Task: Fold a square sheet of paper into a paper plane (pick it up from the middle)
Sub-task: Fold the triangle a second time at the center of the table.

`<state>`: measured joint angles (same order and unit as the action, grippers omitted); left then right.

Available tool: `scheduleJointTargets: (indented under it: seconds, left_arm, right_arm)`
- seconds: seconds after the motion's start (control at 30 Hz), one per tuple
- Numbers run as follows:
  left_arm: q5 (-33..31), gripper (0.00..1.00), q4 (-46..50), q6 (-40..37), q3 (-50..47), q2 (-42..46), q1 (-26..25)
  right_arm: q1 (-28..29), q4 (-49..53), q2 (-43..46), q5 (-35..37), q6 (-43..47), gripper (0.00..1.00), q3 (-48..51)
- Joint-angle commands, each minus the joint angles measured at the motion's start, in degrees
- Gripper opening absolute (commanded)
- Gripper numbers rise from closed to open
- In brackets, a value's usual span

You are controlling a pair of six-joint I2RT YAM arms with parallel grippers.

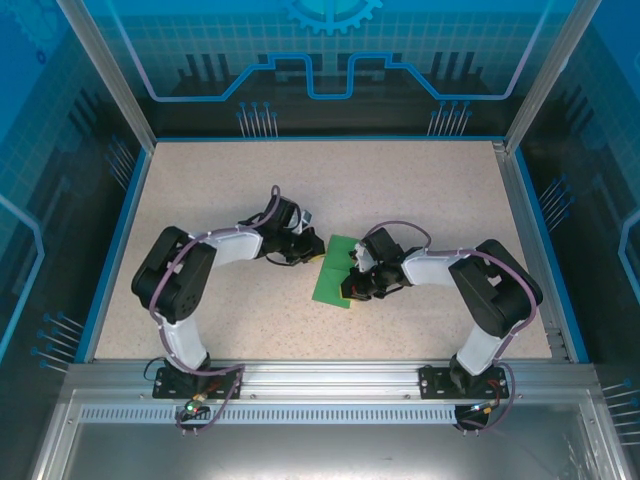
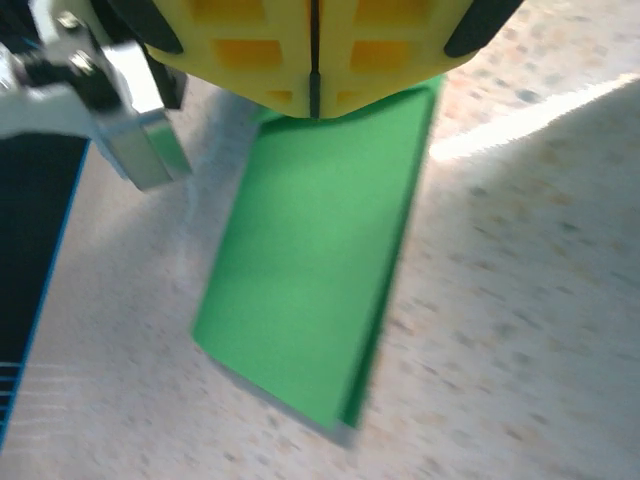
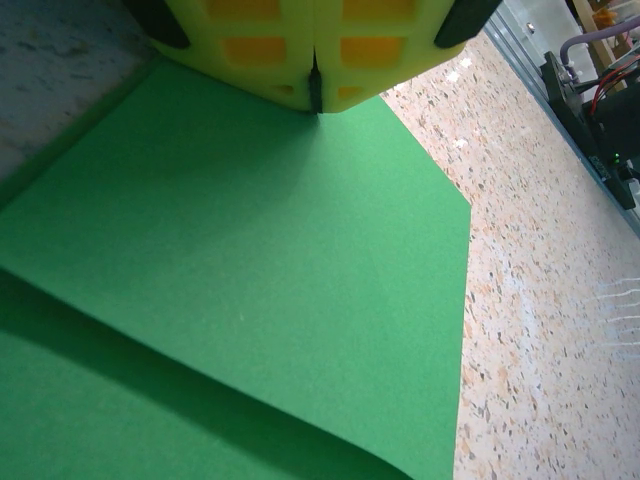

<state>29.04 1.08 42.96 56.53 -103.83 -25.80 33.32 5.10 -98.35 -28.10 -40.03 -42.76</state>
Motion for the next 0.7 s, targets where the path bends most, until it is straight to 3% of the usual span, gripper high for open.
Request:
scheduleJointTargets:
  seconds: [0.0, 0.23, 0.67]
  left_arm:
    - [2.34, 0.09, -0.53, -0.33, -2.54, 1.92, -2.68]
    - [2.52, 0.08, -5.56, 1.66, -4.24, -2.76, -5.53]
    - [-2.2, 0.07, -3.12, 1.15, -4.06, -7.35, -5.47]
  right_arm:
    - [-0.1, 4.65, -2.55, 3.17, 0.57, 0.04, 0.49]
    - [-0.1, 4.3, -1.38, 2.96, -0.04, 0.05, 0.14]
    - [1.66, 3.06, 2.79, 1.13, -1.48, 0.09, -4.86]
